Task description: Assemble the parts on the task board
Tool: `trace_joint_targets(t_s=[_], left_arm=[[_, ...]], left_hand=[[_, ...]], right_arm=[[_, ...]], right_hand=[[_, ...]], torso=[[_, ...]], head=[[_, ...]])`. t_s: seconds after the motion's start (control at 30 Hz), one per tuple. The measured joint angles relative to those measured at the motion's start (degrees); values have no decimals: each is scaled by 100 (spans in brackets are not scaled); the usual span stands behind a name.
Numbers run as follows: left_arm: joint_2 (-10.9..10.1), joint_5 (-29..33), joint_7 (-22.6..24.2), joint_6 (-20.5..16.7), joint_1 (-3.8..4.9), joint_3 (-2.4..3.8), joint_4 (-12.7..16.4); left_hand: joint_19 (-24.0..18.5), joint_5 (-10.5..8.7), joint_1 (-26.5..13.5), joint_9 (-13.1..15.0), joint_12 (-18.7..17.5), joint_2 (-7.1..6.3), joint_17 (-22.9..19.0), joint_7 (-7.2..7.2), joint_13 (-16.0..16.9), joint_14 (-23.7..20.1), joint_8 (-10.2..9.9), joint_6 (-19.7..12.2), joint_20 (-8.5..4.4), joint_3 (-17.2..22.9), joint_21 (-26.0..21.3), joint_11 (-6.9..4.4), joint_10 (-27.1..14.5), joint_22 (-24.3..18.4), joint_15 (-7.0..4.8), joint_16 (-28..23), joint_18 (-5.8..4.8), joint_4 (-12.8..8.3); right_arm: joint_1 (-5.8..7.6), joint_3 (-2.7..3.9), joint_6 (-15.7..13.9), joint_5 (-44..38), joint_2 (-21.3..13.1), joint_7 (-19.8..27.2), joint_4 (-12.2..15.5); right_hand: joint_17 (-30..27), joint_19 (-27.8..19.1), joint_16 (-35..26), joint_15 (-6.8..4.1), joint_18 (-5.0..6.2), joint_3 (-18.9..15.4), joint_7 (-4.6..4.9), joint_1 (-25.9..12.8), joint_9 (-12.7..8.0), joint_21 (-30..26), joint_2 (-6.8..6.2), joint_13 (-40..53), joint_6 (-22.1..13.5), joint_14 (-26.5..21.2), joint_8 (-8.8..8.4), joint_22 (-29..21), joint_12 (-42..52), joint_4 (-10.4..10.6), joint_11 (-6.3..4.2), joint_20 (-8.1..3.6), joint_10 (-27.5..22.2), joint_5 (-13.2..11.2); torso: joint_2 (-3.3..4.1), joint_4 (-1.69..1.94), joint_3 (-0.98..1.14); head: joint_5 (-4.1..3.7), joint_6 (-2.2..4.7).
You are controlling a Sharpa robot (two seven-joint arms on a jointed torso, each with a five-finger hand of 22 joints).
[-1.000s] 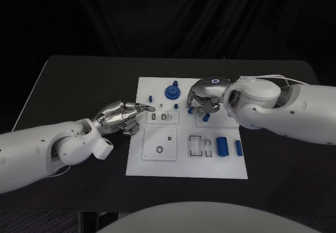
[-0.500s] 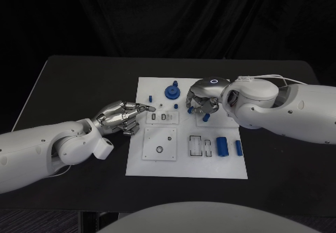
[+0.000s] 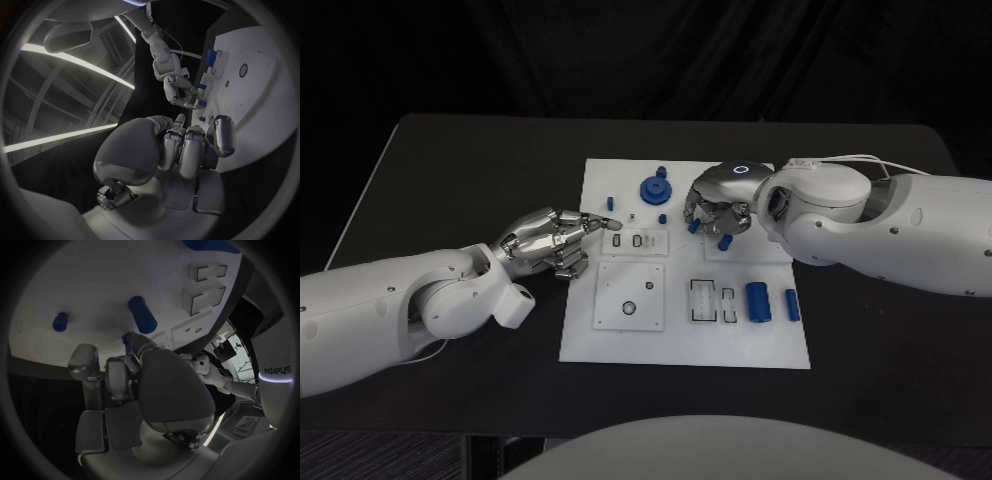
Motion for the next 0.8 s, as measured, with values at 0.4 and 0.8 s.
trace_joint_targets(t_s=[0.4,0.8], left_arm=[[-11,0,0,-7,0,0,0],[-129,-13,76,-365,0,0,131]], left_hand=[[-62,-22,0,-1,0,0,0,0,0,0,0,0,-20,0,-23,0,0,-45,0,0,1,0],[-144,-157,148,7,0,-80,0,41,0,0,83,144,0,135,-47,0,0,-90,0,0,0,-247]], right_arm=[[-8,1,-514,145,-25,132,-5],[23,3,-1542,2815,-149,741,290]], right_hand=[[0,0,-68,22,0,-19,-118,-119,128,41,114,-69,423,-22,335,4,-74,63,6,0,-6,-80],[-1,-145,-397,-11,-1,-92,-157,-246,128,-332,168,-454,461,-155,358,3,-448,132,-55,19,-277,-139]], torso=[[1,1,2],[-4,-10,8]], head=[[-22,0],[34,0]])
